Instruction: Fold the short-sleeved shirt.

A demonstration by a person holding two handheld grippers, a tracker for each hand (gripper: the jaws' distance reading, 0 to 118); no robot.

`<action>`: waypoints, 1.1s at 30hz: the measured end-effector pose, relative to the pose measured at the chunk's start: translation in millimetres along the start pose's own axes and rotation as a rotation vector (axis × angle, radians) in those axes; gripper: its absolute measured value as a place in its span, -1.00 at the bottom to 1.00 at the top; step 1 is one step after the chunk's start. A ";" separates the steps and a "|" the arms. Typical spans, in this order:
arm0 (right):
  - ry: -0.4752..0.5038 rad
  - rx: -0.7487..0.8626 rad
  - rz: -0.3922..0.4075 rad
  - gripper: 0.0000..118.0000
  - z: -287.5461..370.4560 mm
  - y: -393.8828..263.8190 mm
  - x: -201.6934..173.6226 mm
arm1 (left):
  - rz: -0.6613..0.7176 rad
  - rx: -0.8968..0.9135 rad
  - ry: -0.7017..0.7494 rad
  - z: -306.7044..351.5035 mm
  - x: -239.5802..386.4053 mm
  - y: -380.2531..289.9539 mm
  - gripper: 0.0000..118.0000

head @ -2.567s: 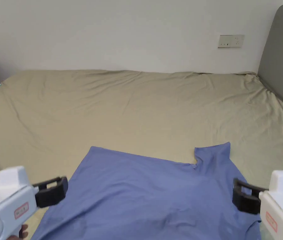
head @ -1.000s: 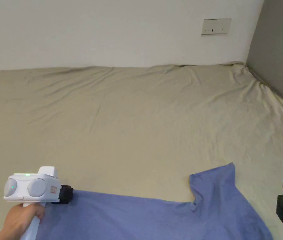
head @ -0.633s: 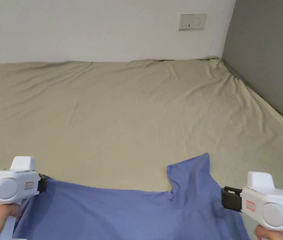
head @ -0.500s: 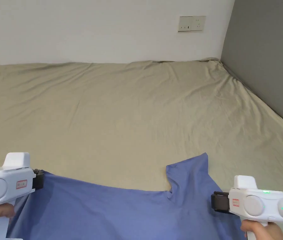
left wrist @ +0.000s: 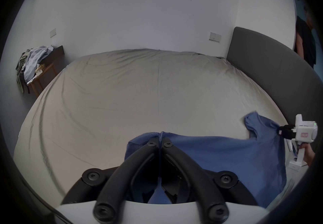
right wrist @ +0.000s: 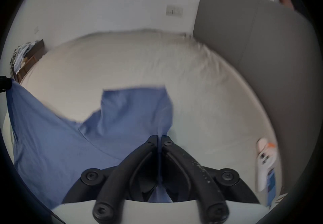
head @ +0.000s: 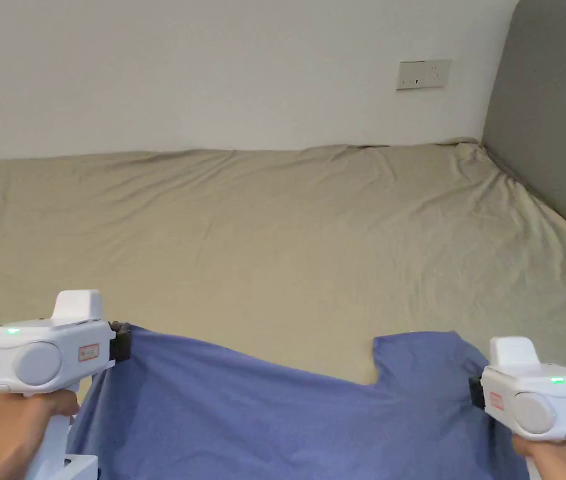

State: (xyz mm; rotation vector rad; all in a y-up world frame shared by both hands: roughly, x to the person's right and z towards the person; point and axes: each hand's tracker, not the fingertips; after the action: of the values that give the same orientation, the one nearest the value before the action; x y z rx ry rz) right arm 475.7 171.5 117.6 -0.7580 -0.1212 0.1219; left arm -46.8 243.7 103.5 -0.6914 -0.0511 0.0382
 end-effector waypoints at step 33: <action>0.007 0.866 0.006 -0.92 224.3 311.7 -2.8 | 0.053 0.666 0.237 143.6 -47.2 239.5 -1.00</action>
State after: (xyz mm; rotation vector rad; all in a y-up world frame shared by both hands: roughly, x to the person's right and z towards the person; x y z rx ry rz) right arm 417.8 547.3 63.5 0.1047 -0.0489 0.1604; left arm -106.8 516.9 59.5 -0.0279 0.2011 0.0217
